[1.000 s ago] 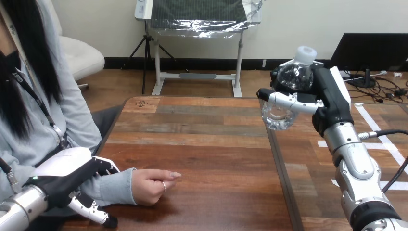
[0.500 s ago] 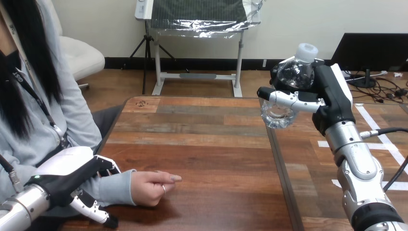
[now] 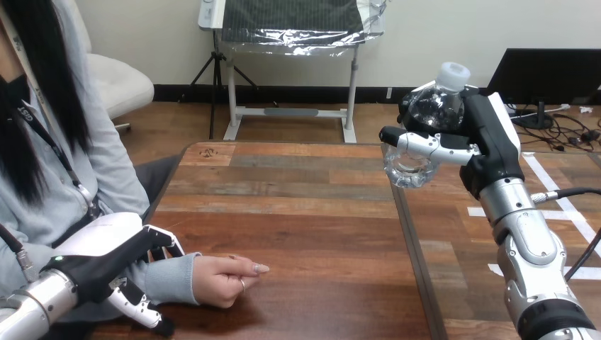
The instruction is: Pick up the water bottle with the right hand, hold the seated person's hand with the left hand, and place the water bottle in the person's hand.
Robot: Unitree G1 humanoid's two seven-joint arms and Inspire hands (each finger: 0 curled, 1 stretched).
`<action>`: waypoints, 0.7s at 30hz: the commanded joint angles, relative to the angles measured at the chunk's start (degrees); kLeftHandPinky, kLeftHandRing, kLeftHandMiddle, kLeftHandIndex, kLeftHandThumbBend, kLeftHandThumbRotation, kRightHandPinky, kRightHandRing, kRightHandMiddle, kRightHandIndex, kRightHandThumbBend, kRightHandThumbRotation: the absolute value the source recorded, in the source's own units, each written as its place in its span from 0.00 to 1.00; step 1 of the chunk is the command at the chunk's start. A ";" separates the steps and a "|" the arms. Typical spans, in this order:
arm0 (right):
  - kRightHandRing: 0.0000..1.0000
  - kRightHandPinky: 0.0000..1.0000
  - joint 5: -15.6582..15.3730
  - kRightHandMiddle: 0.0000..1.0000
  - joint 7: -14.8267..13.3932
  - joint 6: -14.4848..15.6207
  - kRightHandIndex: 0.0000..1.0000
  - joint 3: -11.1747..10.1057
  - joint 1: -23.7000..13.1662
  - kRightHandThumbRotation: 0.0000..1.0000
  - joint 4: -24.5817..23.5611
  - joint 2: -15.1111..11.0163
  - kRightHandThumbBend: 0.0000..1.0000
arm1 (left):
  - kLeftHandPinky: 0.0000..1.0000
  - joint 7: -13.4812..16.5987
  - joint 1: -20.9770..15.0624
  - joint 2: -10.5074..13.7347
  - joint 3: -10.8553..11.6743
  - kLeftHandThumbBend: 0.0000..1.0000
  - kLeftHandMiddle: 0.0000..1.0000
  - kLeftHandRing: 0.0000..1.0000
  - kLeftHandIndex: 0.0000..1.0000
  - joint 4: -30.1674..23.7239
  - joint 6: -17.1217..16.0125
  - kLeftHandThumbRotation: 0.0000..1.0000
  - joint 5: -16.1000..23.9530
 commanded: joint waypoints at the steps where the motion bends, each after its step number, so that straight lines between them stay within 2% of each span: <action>1: 0.39 0.33 1.29 0.45 0.16 -0.72 0.43 -1.16 -2.02 0.00 -4.04 0.13 0.74 | 0.31 1.13 -1.17 -0.19 -1.03 0.95 0.44 0.37 0.43 -0.39 0.87 0.00 0.26; 8: 0.40 0.33 2.07 0.46 1.23 -0.14 0.43 -1.21 -1.90 0.00 -4.38 0.43 0.71 | 0.27 0.65 -0.81 -0.12 -0.85 0.89 0.40 0.33 0.37 -1.54 1.45 0.00 -0.11; 14: 0.40 0.33 2.30 0.46 1.47 0.17 0.44 -1.26 -1.99 0.00 -4.23 0.97 0.70 | 0.25 1.71 -0.40 0.18 -0.56 0.84 0.38 0.31 0.36 -2.43 0.31 0.00 -0.11; 21: 0.38 0.32 1.64 0.45 1.61 -0.60 0.43 -0.65 -2.17 0.00 -3.30 1.02 0.71 | 0.24 1.30 -0.13 0.42 -0.34 0.80 0.36 0.30 0.33 -4.10 0.97 0.00 -0.40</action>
